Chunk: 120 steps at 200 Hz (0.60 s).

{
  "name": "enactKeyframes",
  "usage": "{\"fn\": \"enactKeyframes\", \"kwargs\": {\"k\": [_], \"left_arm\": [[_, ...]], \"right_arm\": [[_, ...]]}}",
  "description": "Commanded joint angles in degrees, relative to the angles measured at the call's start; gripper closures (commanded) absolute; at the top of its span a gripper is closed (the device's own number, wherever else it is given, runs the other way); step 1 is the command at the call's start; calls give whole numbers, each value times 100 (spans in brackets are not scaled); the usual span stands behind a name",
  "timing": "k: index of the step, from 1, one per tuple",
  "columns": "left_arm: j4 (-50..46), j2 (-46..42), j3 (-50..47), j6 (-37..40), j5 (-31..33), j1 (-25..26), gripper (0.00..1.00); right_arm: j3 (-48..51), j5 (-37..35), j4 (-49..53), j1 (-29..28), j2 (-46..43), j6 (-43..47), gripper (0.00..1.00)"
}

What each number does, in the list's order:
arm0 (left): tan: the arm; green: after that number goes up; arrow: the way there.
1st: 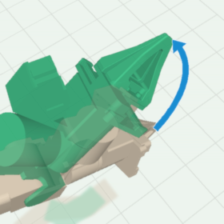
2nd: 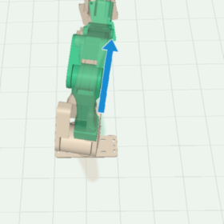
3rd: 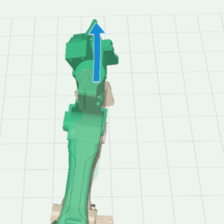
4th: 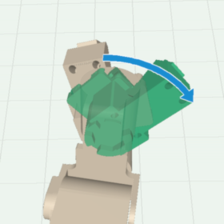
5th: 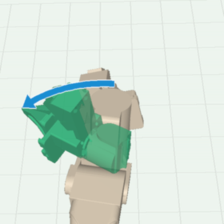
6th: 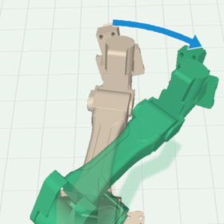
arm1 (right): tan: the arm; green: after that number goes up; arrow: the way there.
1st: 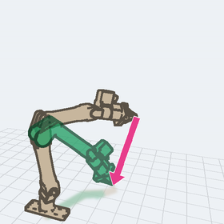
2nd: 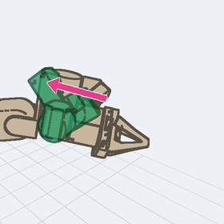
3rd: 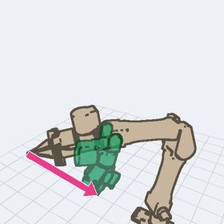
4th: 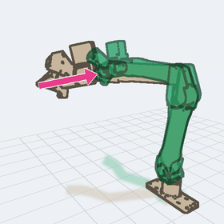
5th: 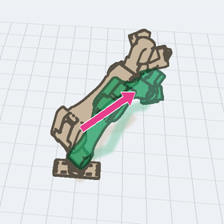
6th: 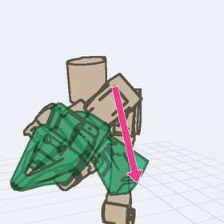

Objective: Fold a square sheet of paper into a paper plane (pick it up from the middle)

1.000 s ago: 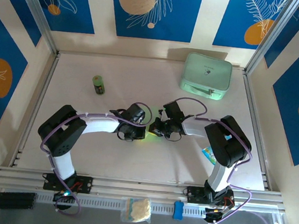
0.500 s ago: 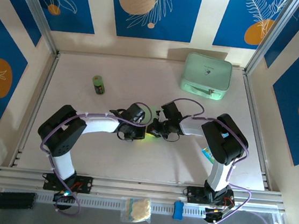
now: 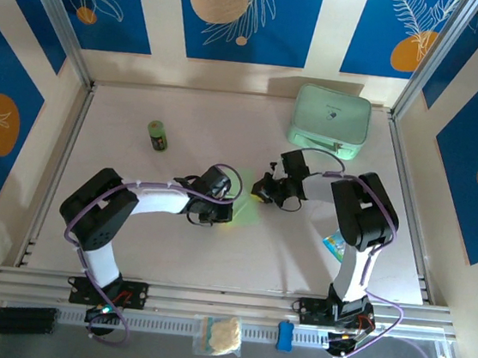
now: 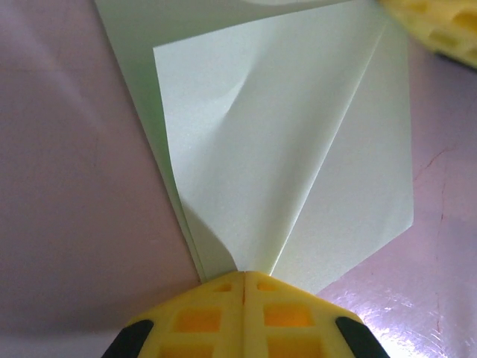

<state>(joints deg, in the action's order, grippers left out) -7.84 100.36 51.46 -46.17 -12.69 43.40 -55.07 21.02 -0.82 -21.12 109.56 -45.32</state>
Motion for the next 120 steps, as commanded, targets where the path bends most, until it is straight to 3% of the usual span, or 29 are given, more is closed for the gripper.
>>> {"fn": "enactKeyframes", "kwargs": {"k": [1, 48, 66, 120], "left_arm": [[-987, 328, -255, 129, 89, -20, 100], [-1203, -83, 528, 533, 20, -19, 100], [-1160, -270, 745, 570, 112, -18, 93], [-753, -4, 1018, 473, -38, -18, 90]], "right_arm": [[-98, -608, 199, 310, 74, 232, 98], [160, -598, 336, 251, -886, 259, 97], [365, -607, 348, 100, -1143, 182, 97], [660, -415, 26, -604, -947, -241, 97]]}}
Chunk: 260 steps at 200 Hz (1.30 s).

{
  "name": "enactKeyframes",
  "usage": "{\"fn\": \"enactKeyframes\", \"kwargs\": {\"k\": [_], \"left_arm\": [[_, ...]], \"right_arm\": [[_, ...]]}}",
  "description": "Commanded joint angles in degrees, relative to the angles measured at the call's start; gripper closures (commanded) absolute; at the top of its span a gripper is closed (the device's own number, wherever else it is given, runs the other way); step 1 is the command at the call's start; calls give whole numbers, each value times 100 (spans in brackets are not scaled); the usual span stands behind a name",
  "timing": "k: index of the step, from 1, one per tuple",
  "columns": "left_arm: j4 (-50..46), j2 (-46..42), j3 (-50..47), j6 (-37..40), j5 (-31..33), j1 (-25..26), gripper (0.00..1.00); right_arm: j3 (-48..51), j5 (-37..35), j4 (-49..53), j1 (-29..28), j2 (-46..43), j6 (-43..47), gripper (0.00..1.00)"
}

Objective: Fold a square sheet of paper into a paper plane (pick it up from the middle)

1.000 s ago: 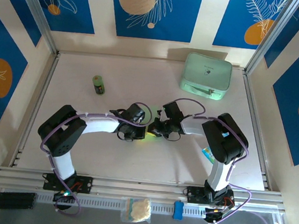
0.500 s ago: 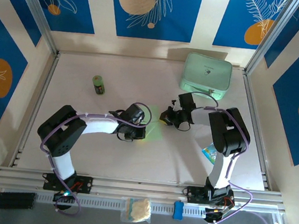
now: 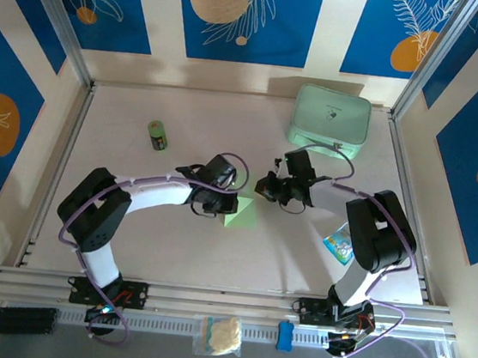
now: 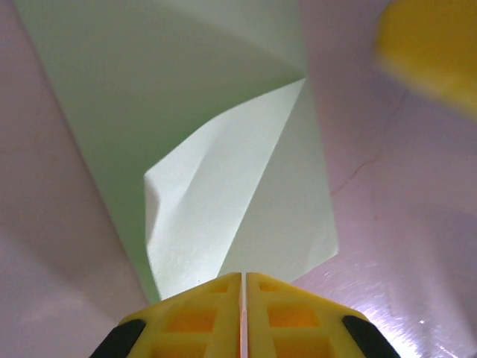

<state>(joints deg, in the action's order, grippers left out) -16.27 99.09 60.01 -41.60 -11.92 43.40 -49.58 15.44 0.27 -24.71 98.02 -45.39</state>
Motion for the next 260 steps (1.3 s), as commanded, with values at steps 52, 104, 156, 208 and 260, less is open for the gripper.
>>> {"fn": "enactKeyframes", "kwargs": {"k": [52, 104, 156, 208, 260], "left_arm": [[455, 419, 193, -151, -258, -23, 94], [695, 777, 305, -225, -249, -24, 95], [669, 985, 329, -116, -164, -23, 96], [628, 862, -297, -41, -95, -24, 96], [457, 256, -1016, -67, -102, -24, 96]], "right_arm": [[-19, 231, -313, -401, 665, -385, 98], [-126, 100, -71, -410, 871, -376, 98], [-157, 47, 260, -403, 1007, -371, 98], [-187, -74, 427, -386, 1044, -391, 98], [-164, -135, 474, -370, 1070, -376, 98]]}}
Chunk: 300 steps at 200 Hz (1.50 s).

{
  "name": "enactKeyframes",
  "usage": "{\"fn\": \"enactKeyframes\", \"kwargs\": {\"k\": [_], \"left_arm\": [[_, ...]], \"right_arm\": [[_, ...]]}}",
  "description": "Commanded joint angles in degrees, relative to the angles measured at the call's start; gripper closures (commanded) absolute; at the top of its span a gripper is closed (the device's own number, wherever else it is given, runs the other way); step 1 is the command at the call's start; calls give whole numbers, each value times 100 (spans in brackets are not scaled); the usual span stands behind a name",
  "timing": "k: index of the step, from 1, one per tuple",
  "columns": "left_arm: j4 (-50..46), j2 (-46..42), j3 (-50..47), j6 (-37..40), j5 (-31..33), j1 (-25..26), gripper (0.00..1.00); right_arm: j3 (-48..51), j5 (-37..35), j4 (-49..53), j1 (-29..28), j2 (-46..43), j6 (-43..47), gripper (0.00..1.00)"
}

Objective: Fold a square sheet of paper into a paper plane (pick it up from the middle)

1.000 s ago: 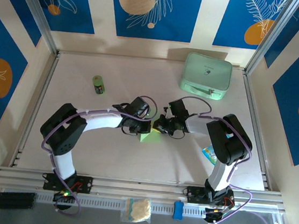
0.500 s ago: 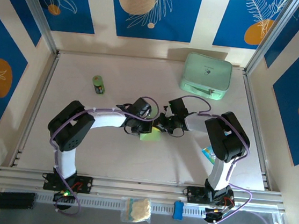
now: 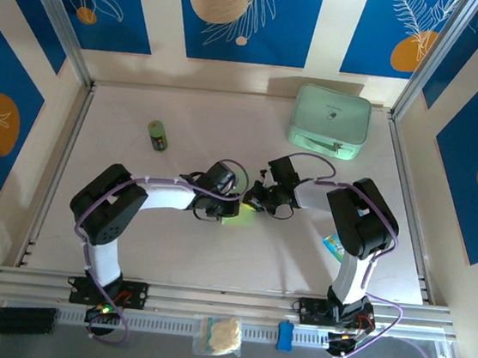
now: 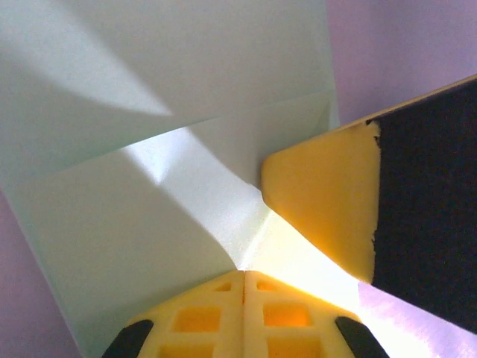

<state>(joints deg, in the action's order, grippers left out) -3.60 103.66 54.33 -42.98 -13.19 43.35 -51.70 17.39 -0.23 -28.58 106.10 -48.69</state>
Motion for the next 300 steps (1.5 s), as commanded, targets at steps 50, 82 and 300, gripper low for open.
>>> {"fn": "enactKeyframes", "kwargs": {"k": [50, 82, 300], "left_arm": [[-1401, -886, -552, 427, 39, 1, 96], [-1489, -1128, -241, 532, 199, -7, 96], [-274, 328, 334, -203, 702, -398, 92]], "right_arm": [[29, -385, 616, 25, 253, -23, 98], [-32, -347, 652, 22, 207, 4, 98], [634, -877, 552, -49, -1176, -1767, 61]]}}
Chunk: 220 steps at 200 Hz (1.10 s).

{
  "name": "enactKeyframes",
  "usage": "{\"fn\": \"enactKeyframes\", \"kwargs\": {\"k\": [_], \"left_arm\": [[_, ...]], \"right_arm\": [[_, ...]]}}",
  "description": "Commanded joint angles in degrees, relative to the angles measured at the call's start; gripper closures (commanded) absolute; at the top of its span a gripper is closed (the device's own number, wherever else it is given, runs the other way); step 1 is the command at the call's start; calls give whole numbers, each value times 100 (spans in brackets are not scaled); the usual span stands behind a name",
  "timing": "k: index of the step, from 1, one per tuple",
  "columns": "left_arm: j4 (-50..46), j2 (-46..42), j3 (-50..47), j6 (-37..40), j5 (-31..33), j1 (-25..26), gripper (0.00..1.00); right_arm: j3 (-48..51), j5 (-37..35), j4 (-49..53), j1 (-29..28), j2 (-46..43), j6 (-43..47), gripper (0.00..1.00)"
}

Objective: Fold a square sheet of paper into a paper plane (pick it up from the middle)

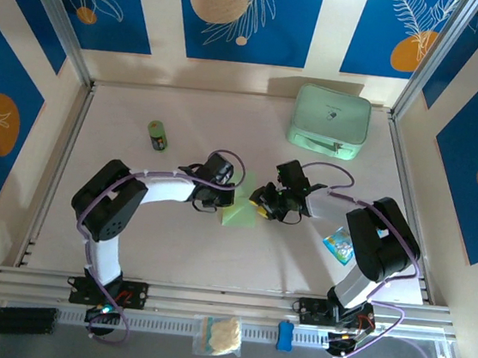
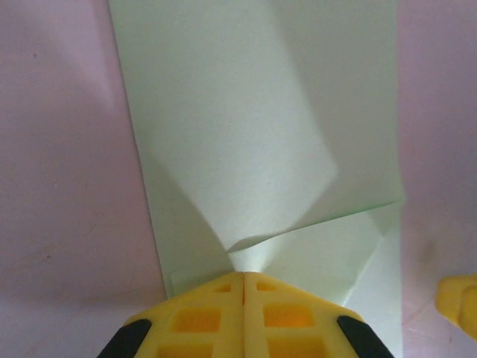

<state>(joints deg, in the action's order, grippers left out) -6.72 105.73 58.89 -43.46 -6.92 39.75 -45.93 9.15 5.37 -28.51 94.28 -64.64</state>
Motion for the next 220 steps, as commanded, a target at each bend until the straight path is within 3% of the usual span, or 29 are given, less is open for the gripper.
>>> {"fn": "enactKeyframes", "kwargs": {"k": [1, 64, 134, 185, 220], "left_arm": [[35, 122, -123, -163, 67, -37, 92], [-167, 189, -284, -493, 94, -45, 92], [-174, 127, -459, -646, -29, -64, 92], [-209, 115, -476, -663, 26, -84, 92], [-204, 158, -460, -663, -3, -90, 92]], "right_arm": [[53, -58, -8, -61, 4, -180, 61], [-207, -184, -65, -242, 295, -308, 62], [-451, -197, -179, -312, 591, -259, 70], [-290, -879, 85, -365, 91, -154, 69], [-290, -722, -87, -385, -14, 18, 66]]}}
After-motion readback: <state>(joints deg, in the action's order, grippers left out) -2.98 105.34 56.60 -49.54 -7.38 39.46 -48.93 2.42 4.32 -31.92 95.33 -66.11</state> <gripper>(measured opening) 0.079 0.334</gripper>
